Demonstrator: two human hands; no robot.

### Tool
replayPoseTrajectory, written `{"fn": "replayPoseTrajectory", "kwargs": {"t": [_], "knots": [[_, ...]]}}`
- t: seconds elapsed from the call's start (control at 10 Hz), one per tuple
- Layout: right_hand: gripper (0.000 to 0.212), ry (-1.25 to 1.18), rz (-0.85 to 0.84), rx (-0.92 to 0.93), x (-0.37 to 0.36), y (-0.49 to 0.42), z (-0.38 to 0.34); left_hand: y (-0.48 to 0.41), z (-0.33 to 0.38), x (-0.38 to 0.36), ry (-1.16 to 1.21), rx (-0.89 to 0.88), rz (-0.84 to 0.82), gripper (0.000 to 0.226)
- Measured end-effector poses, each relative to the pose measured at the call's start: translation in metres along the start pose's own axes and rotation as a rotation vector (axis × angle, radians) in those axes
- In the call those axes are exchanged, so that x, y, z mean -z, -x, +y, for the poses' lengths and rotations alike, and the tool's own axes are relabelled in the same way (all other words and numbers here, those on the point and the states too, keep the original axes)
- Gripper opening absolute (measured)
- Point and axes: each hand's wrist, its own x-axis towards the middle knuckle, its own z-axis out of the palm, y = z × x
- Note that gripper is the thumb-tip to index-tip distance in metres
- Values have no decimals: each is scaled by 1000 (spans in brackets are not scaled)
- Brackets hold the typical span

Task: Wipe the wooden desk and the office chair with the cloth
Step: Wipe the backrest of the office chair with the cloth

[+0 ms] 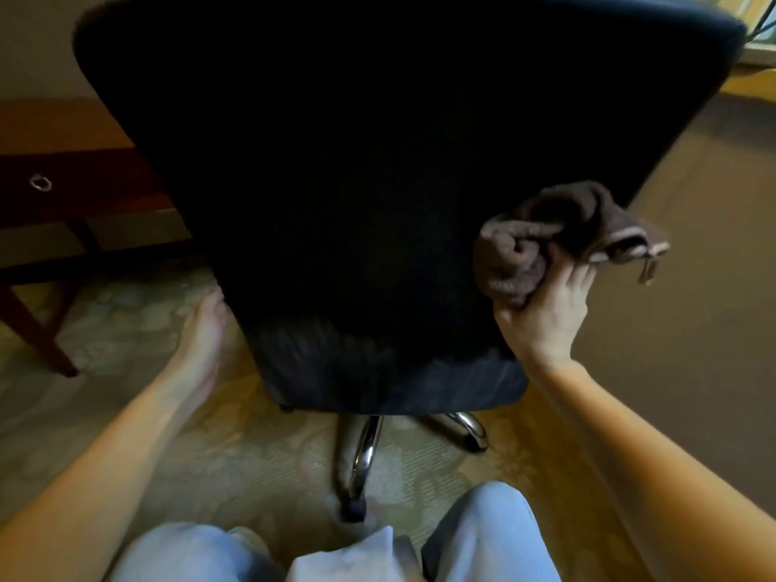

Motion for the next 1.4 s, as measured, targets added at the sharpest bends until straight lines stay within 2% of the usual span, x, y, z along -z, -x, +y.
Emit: {"fn": "replayPoseTrajectory", "kwargs": {"t": [0.1, 0.2, 0.3, 0.4, 0.5, 0.6, 0.7, 0.8, 0.9, 1.0, 1.1, 1.2, 1.3, 1.4], "knots": [[78, -146, -60, -252, -13, 28, 10, -6, -8, -8, 12, 9, -27, 55], [79, -204, -133, -453, -25, 52, 32, -7, -18, -18, -7, 43, -69, 68], [71, -213, -310, -673, -25, 66, 60, -2, -33, -27, -51, 27, -101, 94], [54, -203, -304, -769, -13, 50, 80, 4, -49, -42, -73, 26, -51, 122], [72, -395, -158, -895, -9, 21, 99, 13, -57, -50, -60, 31, -45, 121], [92, -449, -332, -963, -36, 20, 130, 21, -61, -54, -32, 53, -80, 117], [69, 495, 401, -997, -67, 32, 122, 35, -55, -63, -7, 38, -163, 104], [66, -456, -178, -996, -56, 65, 29, 46, -54, -71, -7, 21, -197, 104], [97, -636, -266, -974, -54, 88, -30, 58, -50, -78, 17, 42, -239, 107], [111, -735, -269, -921, -65, 124, -90, 82, -32, -91, 84, 43, -297, 87], [106, -867, -373, -802, -53, 163, -146, 106, -22, -100, 132, 120, -366, 63], [88, -857, -428, -694, -33, 180, -139, 112, -14, -98, 73, 152, -445, 59], [47, -790, -445, -596, 0, 154, -108, 104, -11, -97, 93, 140, -423, 73], [36, -826, -223, -564, 28, 111, -79, 111, 0, -108, 100, 59, -341, 59]]}}
